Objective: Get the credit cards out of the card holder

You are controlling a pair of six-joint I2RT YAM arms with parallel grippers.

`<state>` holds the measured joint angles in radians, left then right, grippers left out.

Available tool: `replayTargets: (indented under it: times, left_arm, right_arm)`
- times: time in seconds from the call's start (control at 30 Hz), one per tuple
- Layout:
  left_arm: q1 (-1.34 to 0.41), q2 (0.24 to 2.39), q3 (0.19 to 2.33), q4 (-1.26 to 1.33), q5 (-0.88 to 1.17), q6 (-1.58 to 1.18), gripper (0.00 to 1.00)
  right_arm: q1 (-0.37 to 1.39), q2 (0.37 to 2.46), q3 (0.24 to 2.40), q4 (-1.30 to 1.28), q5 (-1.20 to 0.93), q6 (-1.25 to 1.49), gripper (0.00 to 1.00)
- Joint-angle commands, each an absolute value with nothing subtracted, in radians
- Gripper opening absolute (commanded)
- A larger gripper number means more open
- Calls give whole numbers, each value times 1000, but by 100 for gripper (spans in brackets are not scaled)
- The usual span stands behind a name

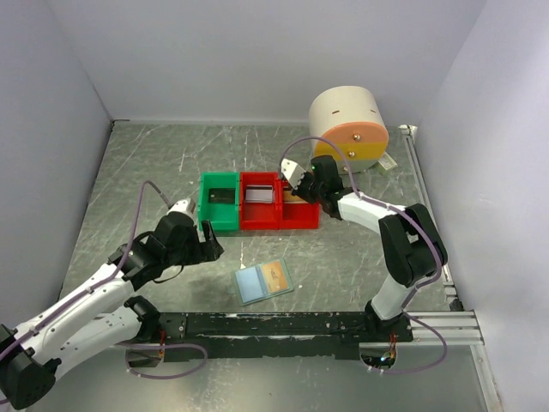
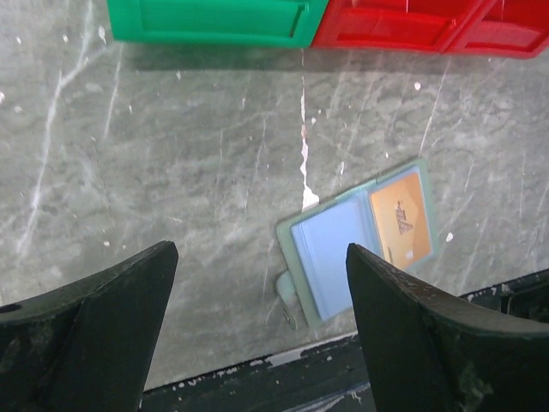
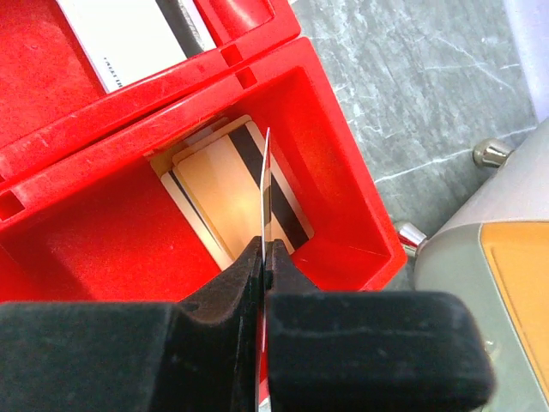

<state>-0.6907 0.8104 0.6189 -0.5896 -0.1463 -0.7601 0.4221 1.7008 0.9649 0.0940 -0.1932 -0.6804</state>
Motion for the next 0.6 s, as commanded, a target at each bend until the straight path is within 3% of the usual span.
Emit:
replayTargets:
  times: [0.0, 0.3, 0.57]
  left_arm:
    - [-689, 784, 589, -638, -78, -830, 91]
    - [-704, 822, 610, -689, -69, -869, 85]
    - [-739, 788, 564, -600, -71, -819, 88]
  right_arm:
    - [423, 1713, 954, 144, -153, -742, 0]
    - [424, 1768, 981, 181, -126, -813, 0]
    - [423, 1784, 975, 211, -129, -821, 0]
